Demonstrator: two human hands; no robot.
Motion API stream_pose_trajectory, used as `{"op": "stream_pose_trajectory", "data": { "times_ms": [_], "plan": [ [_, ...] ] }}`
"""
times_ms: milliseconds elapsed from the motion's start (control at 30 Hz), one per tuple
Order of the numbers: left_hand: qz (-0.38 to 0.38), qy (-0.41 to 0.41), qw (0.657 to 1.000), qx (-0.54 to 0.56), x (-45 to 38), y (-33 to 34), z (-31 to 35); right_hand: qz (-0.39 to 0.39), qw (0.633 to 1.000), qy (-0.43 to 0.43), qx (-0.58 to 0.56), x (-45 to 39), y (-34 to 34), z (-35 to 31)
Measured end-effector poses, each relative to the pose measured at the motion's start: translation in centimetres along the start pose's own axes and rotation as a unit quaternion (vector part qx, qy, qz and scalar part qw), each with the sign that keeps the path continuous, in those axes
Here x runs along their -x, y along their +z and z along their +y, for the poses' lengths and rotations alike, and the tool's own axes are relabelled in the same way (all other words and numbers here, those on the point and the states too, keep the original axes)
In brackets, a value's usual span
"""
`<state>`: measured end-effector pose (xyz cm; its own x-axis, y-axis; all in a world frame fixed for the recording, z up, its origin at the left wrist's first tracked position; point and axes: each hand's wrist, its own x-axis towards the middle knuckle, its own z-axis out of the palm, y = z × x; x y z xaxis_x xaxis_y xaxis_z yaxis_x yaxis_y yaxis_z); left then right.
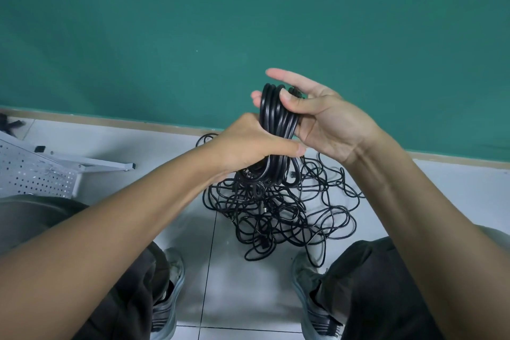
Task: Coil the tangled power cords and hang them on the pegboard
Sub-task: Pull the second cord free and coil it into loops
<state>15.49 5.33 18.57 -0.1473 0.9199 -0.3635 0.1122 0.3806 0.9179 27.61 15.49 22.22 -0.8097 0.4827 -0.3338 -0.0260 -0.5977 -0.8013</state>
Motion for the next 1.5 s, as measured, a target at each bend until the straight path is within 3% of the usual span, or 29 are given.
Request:
{"op": "stream_pose_trajectory", "data": {
  "times_ms": [167,333,433,500,633,700,867,1067,1167,1300,1500],
  "plan": [
    [0.009,-0.002,0.996,0.085,0.1,-0.3,-0.5,-0.002,0.995,0.016,0.096,0.1,-0.3,-1.0],
    [-0.010,-0.001,0.979,0.204,0.3,-1.8,0.0,0.151,0.974,-0.074,0.153,0.4,-1.4,-2.0],
    [-0.003,0.013,0.971,0.237,0.4,-2.1,0.8,0.188,0.955,-0.090,0.210,0.2,-1.6,-0.8],
    [0.011,0.017,0.969,0.247,0.4,-2.3,1.3,0.157,0.956,-0.045,0.243,0.0,-1.3,1.0],
    [0.061,0.002,0.956,0.287,0.2,-3.5,1.7,0.021,0.965,0.061,0.256,0.0,-0.5,4.7],
    [0.114,-0.001,0.949,0.295,-0.1,-4.1,1.6,0.011,0.962,0.079,0.262,0.1,0.1,5.8],
    [0.277,0.011,0.926,0.255,-1.0,-5.8,0.9,-0.019,0.941,0.107,0.321,0.5,1.7,7.3],
    [0.346,0.017,0.923,0.167,-1.4,-7.1,0.0,-0.045,0.913,0.038,0.404,1.9,2.1,5.3],
    [0.328,0.046,0.938,0.101,-1.5,-6.7,-0.2,-0.031,0.924,-0.038,0.378,2.2,1.1,3.7],
    [0.228,0.063,0.969,0.074,-1.6,-5.7,-0.5,0.021,0.918,-0.123,0.376,1.9,-0.4,2.3],
    [0.101,0.062,0.990,0.082,-1.3,-4.7,-0.7,0.137,0.922,-0.150,0.330,1.3,-1.0,1.8]
  ]
}}
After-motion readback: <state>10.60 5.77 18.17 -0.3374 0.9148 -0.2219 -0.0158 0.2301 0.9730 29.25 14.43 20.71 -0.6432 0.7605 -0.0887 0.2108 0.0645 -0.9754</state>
